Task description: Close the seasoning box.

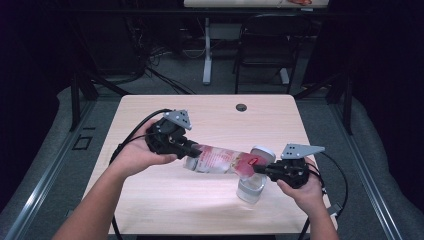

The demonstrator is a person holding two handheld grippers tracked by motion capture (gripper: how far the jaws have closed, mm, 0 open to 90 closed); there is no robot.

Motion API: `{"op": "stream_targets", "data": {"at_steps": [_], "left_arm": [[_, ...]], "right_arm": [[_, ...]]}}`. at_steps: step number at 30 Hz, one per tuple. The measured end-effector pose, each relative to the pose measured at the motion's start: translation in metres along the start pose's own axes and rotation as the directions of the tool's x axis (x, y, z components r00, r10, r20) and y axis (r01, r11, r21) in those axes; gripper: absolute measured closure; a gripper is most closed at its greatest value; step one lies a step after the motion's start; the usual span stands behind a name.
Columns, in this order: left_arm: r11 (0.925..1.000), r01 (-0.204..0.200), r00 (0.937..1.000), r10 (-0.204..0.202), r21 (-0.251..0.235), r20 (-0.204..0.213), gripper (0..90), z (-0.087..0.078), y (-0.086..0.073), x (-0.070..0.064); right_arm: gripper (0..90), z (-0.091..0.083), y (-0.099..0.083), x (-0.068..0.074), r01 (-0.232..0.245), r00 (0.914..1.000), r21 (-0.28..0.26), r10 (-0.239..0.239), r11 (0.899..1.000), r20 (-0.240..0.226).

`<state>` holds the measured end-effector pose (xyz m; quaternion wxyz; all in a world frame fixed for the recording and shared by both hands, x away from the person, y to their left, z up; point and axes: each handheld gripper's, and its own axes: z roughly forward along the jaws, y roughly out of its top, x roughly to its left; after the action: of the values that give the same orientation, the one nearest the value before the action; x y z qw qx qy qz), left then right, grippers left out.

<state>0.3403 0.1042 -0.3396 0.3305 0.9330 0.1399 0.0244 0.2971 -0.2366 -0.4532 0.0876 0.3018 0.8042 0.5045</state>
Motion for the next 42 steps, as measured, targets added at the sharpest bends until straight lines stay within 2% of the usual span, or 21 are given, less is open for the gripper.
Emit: {"op": "stream_targets", "data": {"at_steps": [14, 42], "left_arm": [[1.0, -0.004, 1.0, 0.004, -0.002, -0.002, 77.6, 0.0, 0.004, 0.0], [0.9995, -0.031, 0.9995, 0.031, -0.011, 0.01, 78.5, 0.003, 0.016, -0.002]], "right_arm": [[89.4, -0.001, -0.001, -0.001, -0.015, 0.9999, -0.005, 0.015, 1.0, -0.003], [89.0, -0.012, -0.003, -0.002, -0.026, 0.9992, -0.019, 0.027, 0.999, 0.028]]}}
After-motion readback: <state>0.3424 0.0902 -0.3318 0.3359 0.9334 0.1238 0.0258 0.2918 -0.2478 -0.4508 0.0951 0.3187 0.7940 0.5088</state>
